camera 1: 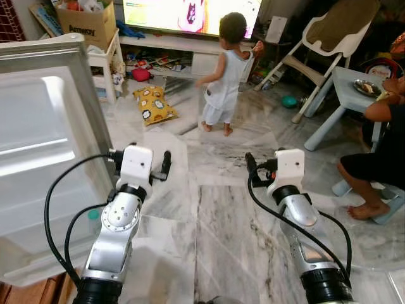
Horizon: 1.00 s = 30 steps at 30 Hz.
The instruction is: Restocking fridge
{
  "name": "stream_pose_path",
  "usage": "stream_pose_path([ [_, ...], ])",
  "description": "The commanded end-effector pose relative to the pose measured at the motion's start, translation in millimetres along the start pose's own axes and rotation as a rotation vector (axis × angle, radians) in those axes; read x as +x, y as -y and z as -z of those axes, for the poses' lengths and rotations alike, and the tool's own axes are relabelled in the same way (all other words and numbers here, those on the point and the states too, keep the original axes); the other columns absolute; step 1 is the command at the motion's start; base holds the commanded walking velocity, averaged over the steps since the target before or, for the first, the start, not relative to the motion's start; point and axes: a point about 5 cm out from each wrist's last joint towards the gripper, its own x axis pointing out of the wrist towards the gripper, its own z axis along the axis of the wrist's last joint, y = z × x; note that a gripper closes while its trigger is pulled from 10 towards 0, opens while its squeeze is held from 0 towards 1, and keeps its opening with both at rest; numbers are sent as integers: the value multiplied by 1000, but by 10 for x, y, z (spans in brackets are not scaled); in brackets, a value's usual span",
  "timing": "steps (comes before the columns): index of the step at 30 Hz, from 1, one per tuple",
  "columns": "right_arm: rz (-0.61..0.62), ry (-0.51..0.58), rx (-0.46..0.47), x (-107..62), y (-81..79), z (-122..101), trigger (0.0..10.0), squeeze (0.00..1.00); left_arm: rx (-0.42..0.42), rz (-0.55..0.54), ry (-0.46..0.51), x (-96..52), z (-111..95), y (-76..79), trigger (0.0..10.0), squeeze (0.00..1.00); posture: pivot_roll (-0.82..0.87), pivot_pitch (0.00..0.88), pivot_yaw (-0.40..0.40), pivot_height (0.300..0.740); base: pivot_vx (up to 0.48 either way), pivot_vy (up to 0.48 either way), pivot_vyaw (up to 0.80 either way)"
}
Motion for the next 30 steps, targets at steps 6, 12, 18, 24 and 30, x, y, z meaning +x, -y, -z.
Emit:
stream_pose_path([
  [6,-13,7,1,10,-26,-13,10000,0,-6,38,-96,-340,108,11,10000,0,125,85,-127,740,0,0,0],
  [12,-4,36,-6,57,17,-116,10000,0,-2,19,-120,-528,33,-123,10000,0,137,103,-129,740,0,0,-382],
  [18,-2,44,-11,73,32,-142,10000,0,22,25,-139,-636,-12,-205,10000,0,148,123,-136,740,0,0,-800],
  [24,-21,24,20,34,-113,-81,10000,0,83,-58,-81,-631,-14,-324,10000,0,138,104,-138,740,0,0,-800],
  [30,-7,25,44,-15,-103,-72,10000,0,8,-199,-121,-618,63,-299,10000,0,126,90,-122,740,0,0,-421],
])
